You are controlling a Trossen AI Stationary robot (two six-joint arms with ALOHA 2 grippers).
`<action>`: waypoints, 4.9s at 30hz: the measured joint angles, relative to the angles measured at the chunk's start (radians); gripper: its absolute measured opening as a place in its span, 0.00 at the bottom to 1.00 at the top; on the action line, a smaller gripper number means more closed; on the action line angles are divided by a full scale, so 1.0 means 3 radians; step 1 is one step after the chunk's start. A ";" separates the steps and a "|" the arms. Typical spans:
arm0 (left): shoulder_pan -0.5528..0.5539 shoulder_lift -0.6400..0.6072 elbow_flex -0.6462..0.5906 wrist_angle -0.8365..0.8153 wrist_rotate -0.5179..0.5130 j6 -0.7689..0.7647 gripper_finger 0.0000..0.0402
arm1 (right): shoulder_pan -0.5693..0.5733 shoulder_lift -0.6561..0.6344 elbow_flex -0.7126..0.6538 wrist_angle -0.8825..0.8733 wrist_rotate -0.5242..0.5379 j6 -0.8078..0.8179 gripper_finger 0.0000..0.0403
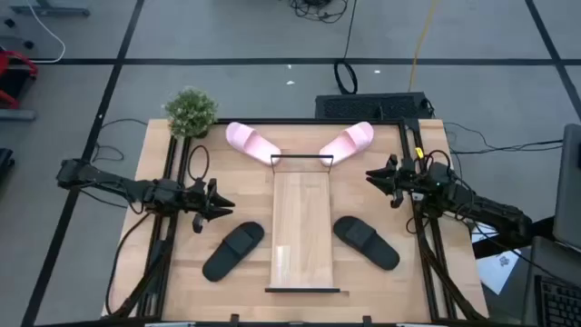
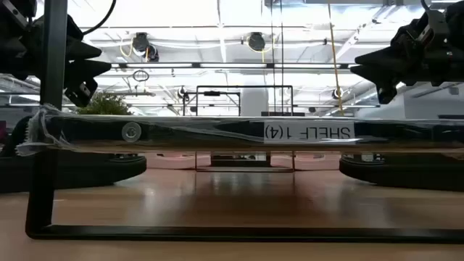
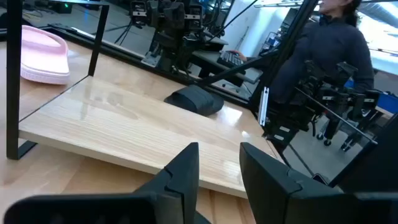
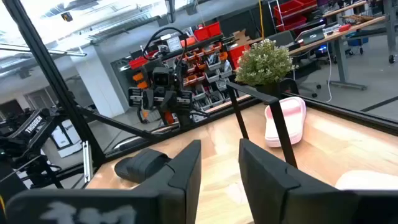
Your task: Pick and place slides into the shelf
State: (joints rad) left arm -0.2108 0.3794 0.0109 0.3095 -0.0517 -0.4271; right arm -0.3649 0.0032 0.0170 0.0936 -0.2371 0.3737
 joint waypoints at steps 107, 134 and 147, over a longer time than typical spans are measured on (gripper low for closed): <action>-0.0001 0.0346 0.2562 -0.2221 -0.2263 0.0138 0.29 | 0.0001 0.2307 0.2433 -0.0451 0.1726 -0.1950 0.25; 0.0001 0.1639 0.2810 -0.2674 -0.2184 -0.0697 0.29 | -0.0003 0.2509 0.2436 -0.0902 0.2277 -0.1747 0.25; 0.0711 0.1793 0.2810 -0.2700 -0.2261 -0.1616 0.29 | -0.0003 0.2509 0.2436 -0.0902 0.2273 -0.1745 0.25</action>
State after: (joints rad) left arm 0.0026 0.9174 0.8539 -0.5004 -0.7300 -0.9119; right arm -0.3656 0.7558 0.7479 -0.1768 0.4447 -0.1497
